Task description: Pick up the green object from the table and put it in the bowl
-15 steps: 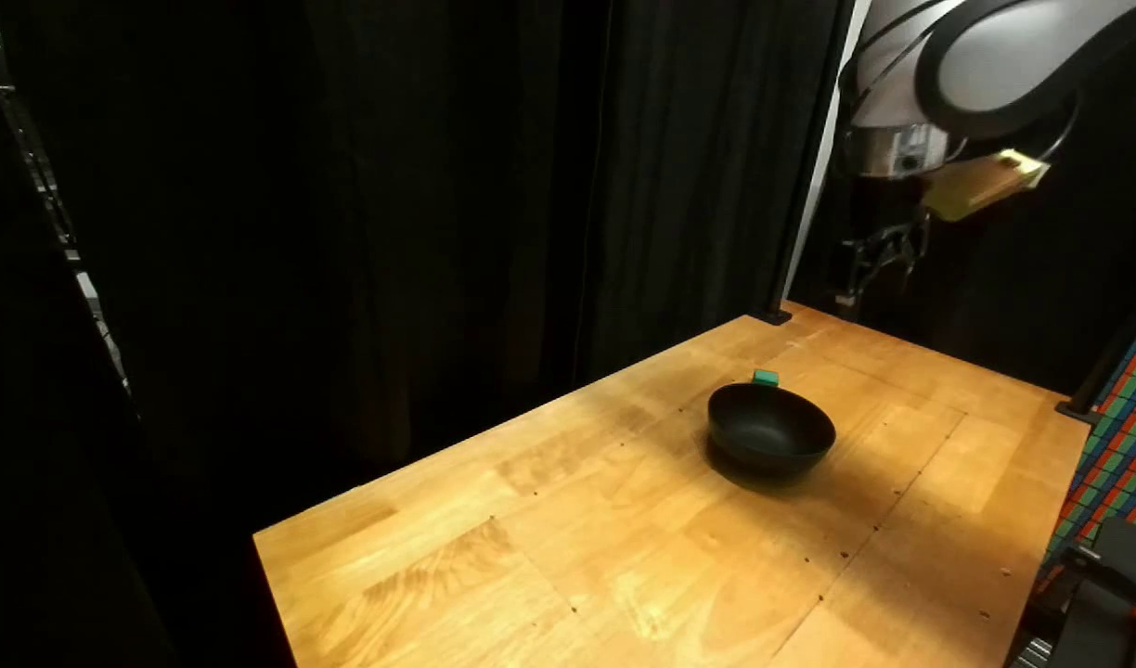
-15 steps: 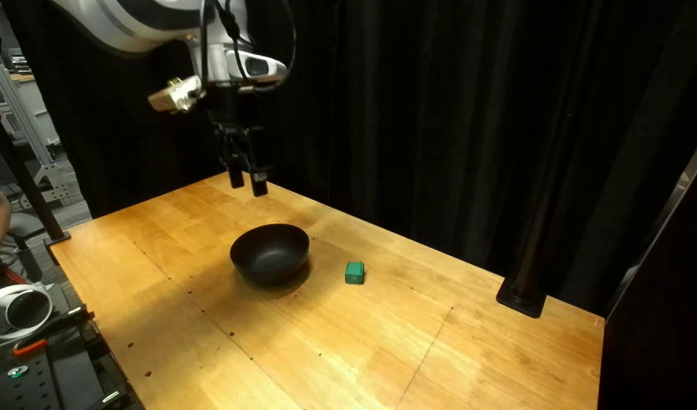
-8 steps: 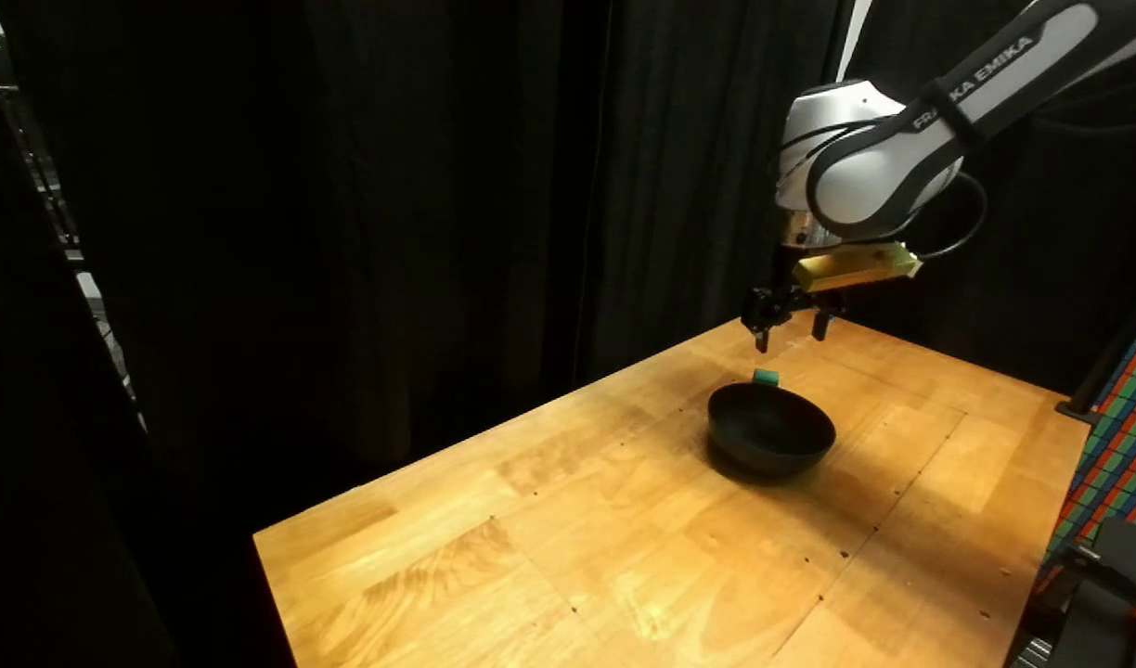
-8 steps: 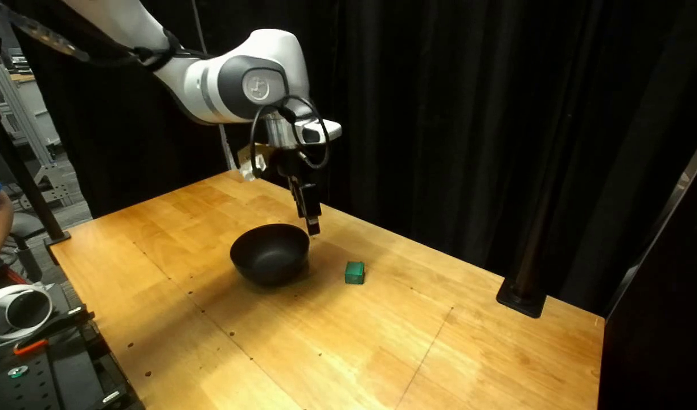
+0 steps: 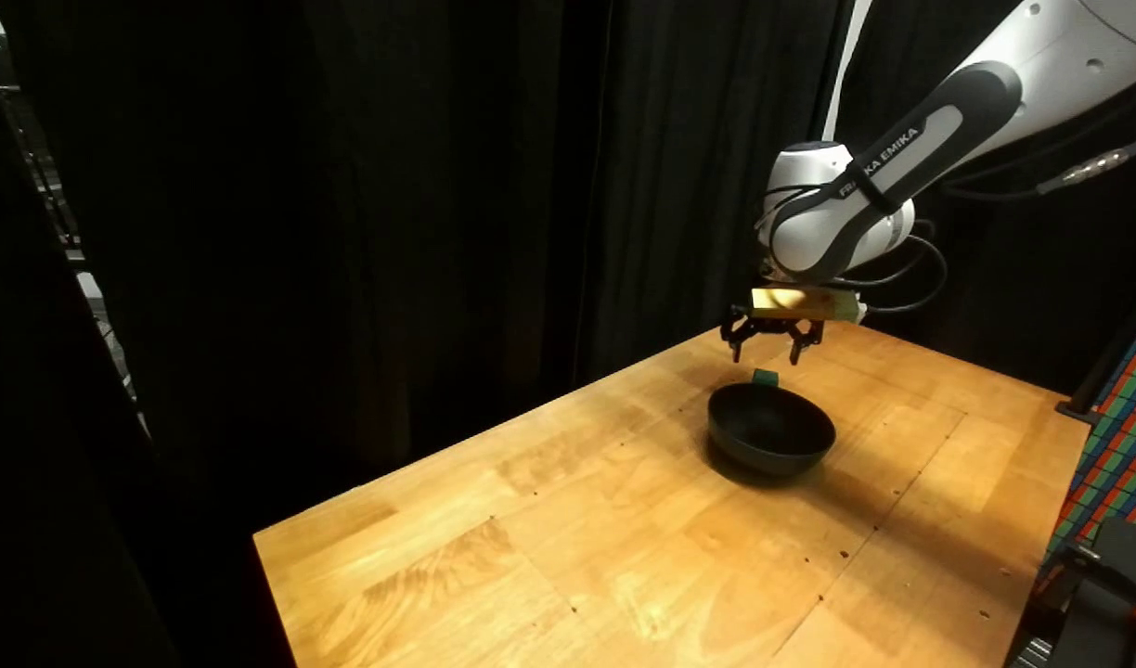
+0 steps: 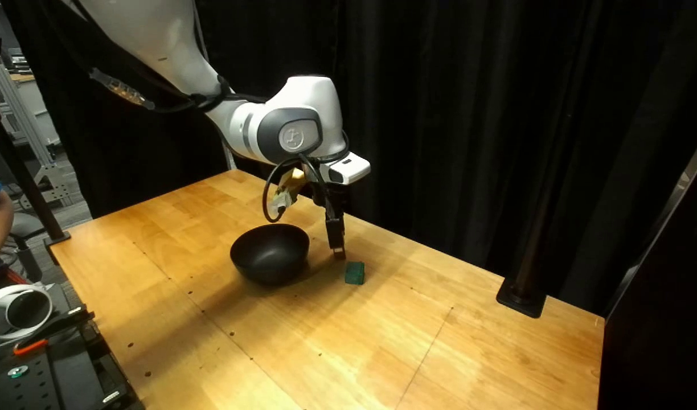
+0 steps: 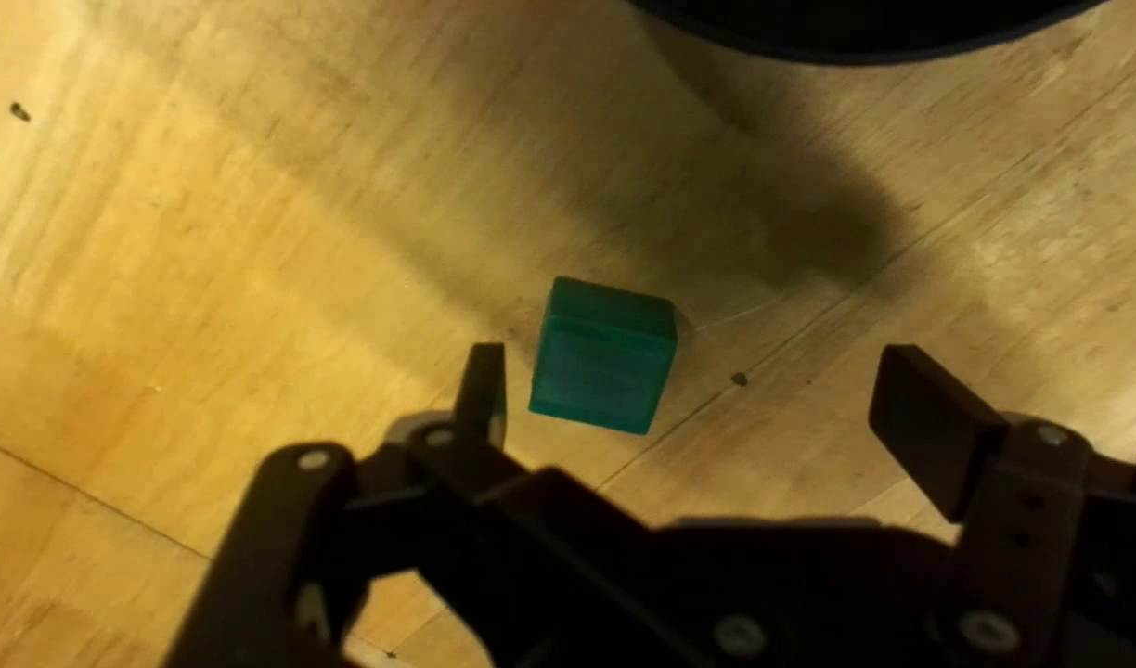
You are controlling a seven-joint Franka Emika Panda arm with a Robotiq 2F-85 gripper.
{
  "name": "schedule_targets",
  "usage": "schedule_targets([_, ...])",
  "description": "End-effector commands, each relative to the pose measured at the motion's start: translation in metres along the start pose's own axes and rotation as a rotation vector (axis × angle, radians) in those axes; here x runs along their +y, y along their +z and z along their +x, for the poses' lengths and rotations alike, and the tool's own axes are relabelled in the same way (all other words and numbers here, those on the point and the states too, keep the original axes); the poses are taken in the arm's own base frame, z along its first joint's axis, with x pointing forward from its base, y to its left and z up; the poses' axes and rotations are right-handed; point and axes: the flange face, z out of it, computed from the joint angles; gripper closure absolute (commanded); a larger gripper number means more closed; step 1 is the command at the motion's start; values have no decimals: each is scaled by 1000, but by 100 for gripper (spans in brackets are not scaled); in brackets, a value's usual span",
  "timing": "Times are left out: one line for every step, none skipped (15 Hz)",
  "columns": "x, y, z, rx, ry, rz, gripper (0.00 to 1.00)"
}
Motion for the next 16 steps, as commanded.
schedule_targets([-4, 18, 17, 36, 80, 17, 0])
schedule_targets([-4, 23, 18, 47, 91, 18, 0])
schedule_targets([-3, 28, 20, 53, 101, 22, 0])
schedule_targets([-3, 33, 21, 57, 110, 23, 0])
schedule_targets([-3, 38, 22, 60, 120, 21, 0])
schedule_targets([-3, 42, 22, 62, 127, 21, 0])
schedule_targets([-2, 46, 22, 60, 131, 17, 0])
schedule_targets([-2, 48, 22, 59, 133, 14, 7])
schedule_targets([-2, 51, 23, 58, 136, 12, 25])
schedule_targets([-1, 50, 23, 59, 143, 14, 34])
schedule_targets([0, 51, 24, 62, 149, 16, 42])
schedule_targets([1, 50, 26, 68, 156, 19, 51])
schedule_targets([1, 48, 27, 73, 160, 21, 58])
schedule_targets([2, 46, 28, 80, 165, 26, 65])
schedule_targets([2, 41, 30, 89, 170, 31, 73])
schedule_targets([3, 35, 32, 81, 176, 39, 79])
